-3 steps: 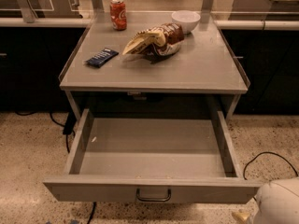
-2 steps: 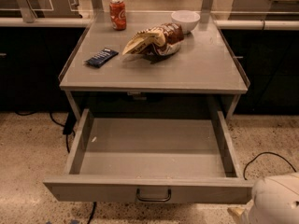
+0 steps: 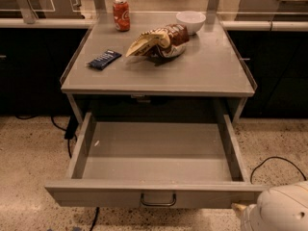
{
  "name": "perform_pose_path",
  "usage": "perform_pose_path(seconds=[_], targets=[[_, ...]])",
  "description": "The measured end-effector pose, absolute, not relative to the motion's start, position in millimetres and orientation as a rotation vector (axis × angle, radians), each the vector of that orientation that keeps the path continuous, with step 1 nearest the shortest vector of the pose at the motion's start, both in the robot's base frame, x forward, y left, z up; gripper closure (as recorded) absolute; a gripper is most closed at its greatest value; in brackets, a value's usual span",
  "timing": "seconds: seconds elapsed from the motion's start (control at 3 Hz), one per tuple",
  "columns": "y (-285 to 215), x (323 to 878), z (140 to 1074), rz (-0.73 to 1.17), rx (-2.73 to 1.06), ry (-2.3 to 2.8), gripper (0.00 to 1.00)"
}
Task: Close top drawer
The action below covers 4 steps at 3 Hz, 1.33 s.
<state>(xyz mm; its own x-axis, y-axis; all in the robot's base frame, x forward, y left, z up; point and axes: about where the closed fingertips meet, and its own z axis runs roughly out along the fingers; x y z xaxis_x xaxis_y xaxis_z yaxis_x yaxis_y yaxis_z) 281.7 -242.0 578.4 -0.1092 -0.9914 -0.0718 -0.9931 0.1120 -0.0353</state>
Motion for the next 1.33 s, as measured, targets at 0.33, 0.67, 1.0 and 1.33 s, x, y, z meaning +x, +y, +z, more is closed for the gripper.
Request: perform_pose_path(seconds=[0.33,0.67,1.0,1.33], targets=[[-237,309,589,-0.068,-1.86,2.338,0.0],[-228,343,600,-0.134,-1.726,2.379,0.0],[-228,343,600,-0.134,-1.726,2.379,0.0],[-226,357,604,-0.157,-1.692,2.374,0.0]])
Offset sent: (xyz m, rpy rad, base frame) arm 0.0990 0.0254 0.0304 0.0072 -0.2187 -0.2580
